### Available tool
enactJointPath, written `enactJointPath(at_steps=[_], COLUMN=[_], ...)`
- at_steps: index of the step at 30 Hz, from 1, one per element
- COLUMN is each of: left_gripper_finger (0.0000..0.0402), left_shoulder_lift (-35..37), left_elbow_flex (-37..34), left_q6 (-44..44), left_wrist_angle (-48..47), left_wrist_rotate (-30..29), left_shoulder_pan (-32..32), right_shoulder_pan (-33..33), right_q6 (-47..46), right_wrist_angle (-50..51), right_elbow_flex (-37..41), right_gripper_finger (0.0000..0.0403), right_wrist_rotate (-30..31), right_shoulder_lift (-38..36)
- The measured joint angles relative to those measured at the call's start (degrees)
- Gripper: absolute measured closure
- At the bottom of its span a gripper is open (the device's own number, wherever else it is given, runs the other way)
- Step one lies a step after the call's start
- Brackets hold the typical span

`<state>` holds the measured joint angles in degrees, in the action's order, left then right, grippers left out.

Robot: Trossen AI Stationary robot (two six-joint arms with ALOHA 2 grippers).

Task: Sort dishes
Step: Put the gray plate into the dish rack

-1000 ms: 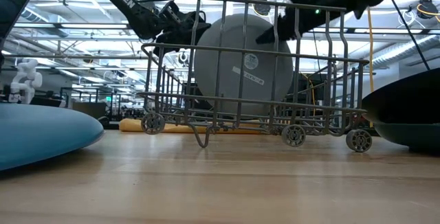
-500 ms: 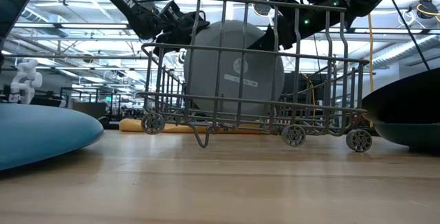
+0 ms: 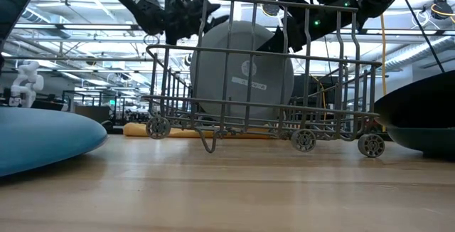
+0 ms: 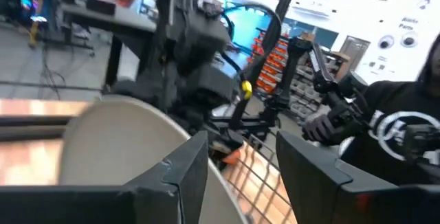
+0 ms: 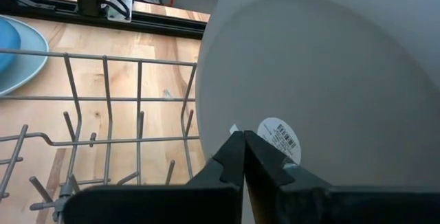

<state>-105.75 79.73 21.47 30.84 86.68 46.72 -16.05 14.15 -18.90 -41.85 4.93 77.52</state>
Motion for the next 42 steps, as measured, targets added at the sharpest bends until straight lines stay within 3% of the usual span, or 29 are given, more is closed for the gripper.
enactJointPath(at_steps=[7,13,18,26,32,40,42], left_gripper_finger=[0.023,0.023,0.023,0.023,0.023,0.0227,0.022], left_shoulder_lift=[0.1,3.1,5.7,12.5,19.1,26.0,26.6], left_elbow_flex=[4.3,5.2,5.2,5.2,5.2,5.2,5.2], left_q6=[8.8,5.5,8.2,7.9,7.4,-9.6,-10.1], left_wrist_angle=[5.8,-0.7,-2.0,-3.5,-4.9,-4.2,-4.9], left_wrist_rotate=[-0.2,2.3,3.2,3.2,-0.5,-10.5,-16.3], left_shoulder_pan=[1.0,1.5,1.9,1.1,-1.5,-13.4,-14.5], right_shoulder_pan=[0.0,0.0,0.5,6.4,8.5,8.1,7.8], right_q6=[0.0,0.1,1.0,4.5,1.9,4.6,5.1], right_wrist_angle=[0.1,0.2,0.2,3.7,15.9,26.6,29.7], right_elbow_flex=[0.0,0.0,0.0,-0.6,-8.8,-19.6,-21.4], right_gripper_finger=[0.0403,0.0403,0.0403,0.0394,0.0336,0.0216,0.0193], right_wrist_rotate=[2.0,2.3,2.3,2.4,2.8,5.0,6.6], right_shoulder_lift=[0.0,0.0,-0.6,-11.3,-20.0,-21.6,-21.0])
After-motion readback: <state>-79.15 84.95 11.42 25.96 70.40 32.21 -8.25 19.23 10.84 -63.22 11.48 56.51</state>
